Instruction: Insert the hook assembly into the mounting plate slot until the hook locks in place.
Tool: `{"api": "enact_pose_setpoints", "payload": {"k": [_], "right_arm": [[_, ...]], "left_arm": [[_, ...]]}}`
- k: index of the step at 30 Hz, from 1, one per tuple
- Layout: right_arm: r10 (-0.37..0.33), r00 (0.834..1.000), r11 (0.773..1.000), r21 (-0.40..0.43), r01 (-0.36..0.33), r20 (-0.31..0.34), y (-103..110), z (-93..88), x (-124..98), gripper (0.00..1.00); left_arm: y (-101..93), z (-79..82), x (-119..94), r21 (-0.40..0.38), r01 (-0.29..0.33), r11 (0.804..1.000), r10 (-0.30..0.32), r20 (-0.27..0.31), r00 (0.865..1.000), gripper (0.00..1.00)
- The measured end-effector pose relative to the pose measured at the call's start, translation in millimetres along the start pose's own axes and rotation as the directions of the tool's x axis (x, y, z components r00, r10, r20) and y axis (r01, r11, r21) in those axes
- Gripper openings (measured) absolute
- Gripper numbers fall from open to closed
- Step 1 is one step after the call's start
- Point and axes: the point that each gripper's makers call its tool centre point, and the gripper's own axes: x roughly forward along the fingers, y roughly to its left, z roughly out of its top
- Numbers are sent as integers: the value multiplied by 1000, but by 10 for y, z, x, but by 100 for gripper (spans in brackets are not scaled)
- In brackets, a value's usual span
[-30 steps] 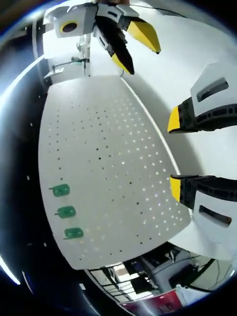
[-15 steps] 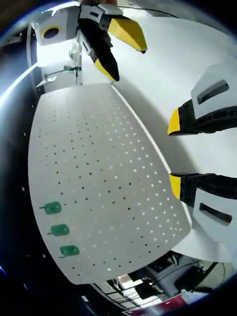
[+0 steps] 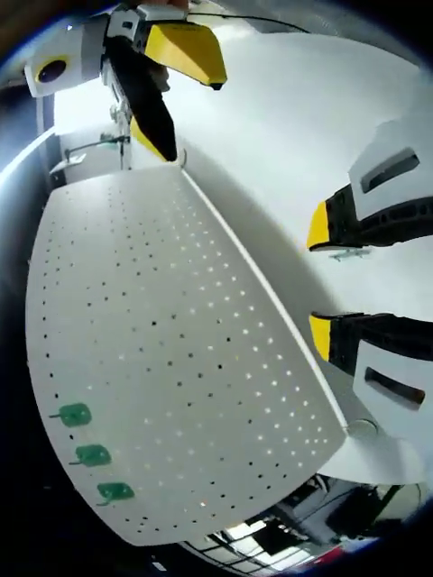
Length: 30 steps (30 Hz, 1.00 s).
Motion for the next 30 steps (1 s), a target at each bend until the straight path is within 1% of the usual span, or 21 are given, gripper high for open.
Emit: {"api": "enact_pose_setpoints", "payload": {"k": [8, 14, 21, 30], "right_arm": [[-11, 1000, 1000, 3, 11, 5, -43, 19, -24, 40], [-18, 1000, 1000, 9, 18, 6, -74, 21, -35, 40], [-23, 1000, 1000, 16, 23, 4, -94, 18, -40, 40], [-24, 1000, 999, 21, 24, 0, -101, 8, -35, 40]], "left_arm": [[-58, -92, 116, 22, 30, 999, -29, -40, 999, 22], [-103, -208, 208, 38, 52, 998, -49, -79, 996, 20], [-137, -325, 265, 45, 70, 997, -64, -115, 991, 19], [-184, -370, 339, 66, 90, 994, -80, -141, 987, 16]]}}
